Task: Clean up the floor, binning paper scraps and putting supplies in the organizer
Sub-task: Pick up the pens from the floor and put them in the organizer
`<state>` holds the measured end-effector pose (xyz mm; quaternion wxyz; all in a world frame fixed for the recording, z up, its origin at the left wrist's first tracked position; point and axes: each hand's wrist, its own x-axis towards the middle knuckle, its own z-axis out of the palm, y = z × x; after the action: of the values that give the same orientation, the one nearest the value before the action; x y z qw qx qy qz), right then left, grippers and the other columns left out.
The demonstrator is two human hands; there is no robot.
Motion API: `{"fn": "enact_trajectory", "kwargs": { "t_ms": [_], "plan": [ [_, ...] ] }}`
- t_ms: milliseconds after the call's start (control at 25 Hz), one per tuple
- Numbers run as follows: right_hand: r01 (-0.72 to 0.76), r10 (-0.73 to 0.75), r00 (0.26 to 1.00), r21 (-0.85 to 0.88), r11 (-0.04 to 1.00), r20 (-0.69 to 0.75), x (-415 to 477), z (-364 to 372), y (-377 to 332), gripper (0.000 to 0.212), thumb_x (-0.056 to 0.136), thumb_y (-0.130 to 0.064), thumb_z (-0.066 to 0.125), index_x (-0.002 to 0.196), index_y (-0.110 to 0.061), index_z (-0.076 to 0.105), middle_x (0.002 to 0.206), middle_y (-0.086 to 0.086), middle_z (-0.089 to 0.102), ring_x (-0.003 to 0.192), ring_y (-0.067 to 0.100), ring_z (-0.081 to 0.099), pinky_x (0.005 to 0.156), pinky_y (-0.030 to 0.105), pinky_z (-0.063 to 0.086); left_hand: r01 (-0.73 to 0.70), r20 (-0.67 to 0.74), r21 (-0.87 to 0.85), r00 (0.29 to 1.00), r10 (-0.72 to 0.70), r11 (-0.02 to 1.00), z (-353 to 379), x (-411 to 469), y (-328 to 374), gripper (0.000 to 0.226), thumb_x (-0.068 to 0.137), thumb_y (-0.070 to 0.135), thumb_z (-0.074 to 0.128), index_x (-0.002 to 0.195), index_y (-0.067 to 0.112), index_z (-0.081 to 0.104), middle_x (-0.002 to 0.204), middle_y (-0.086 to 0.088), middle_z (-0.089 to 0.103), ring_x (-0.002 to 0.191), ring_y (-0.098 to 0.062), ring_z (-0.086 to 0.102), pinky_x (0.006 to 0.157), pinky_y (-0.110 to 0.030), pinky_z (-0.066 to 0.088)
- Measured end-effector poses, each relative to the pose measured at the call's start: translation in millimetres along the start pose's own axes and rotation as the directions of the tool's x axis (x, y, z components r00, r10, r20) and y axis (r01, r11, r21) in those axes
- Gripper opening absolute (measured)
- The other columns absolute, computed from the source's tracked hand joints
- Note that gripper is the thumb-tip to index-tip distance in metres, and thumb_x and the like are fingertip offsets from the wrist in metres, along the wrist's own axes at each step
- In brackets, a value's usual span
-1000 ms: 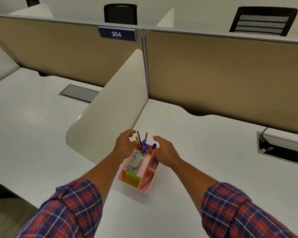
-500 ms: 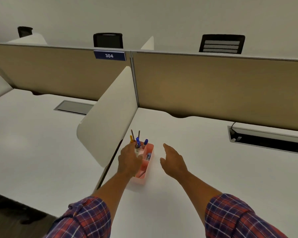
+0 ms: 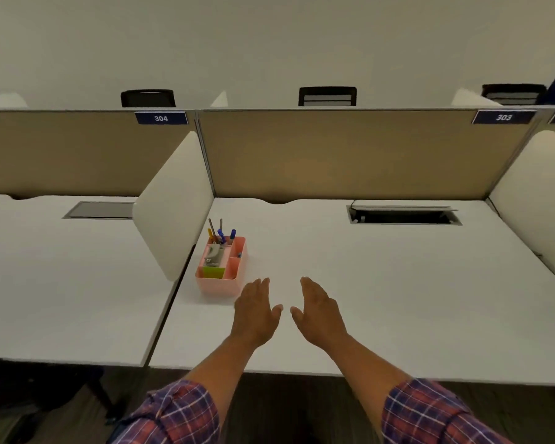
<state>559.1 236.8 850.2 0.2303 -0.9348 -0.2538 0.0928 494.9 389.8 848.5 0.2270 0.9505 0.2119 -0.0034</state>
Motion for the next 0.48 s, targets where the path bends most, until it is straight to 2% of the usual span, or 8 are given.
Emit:
{"fn": "enact_trajectory", "kwargs": {
  "t_ms": [120,240,480],
  "plan": [
    [-0.048,0.047,0.999,-0.024,0.999,-0.027,-57,1,25,0.074,0.102,-0.047,0.047,0.161,-0.021,0.009,0.171,0.000,0.013,0.156,0.021,0.018,0.124,0.037,0.019,-0.043,0.041,0.005,0.998,0.043,0.999,26,-40,20,0.075,0.104,0.054,0.045,0.164,0.026,0.011,0.175,-0.001,0.009,0.162,-0.025,0.008,0.129,-0.047,0.012],
    [-0.113,0.113,0.993,-0.028,0.993,-0.027,-114,-1,61,0.075,0.102,-0.045,0.047,0.161,-0.022,0.007,0.171,0.000,0.011,0.157,0.020,0.015,0.125,0.037,0.016,-0.095,0.088,-0.001,0.992,0.095,0.995,54,-75,42,0.076,0.103,0.053,0.048,0.164,0.025,0.011,0.175,-0.003,0.010,0.162,-0.027,0.009,0.129,-0.048,0.015],
    [-0.276,0.275,0.957,0.003,0.961,-0.096,-223,-12,139,0.080,0.094,-0.042,0.061,0.157,-0.020,0.016,0.164,0.005,0.030,0.149,0.023,0.034,0.121,0.041,0.033,-0.193,0.182,-0.007,0.964,0.191,0.981,118,-141,91,0.078,0.101,0.050,0.054,0.163,0.022,0.016,0.172,-0.008,0.018,0.160,-0.029,0.016,0.127,-0.048,0.020]
  ]
}}
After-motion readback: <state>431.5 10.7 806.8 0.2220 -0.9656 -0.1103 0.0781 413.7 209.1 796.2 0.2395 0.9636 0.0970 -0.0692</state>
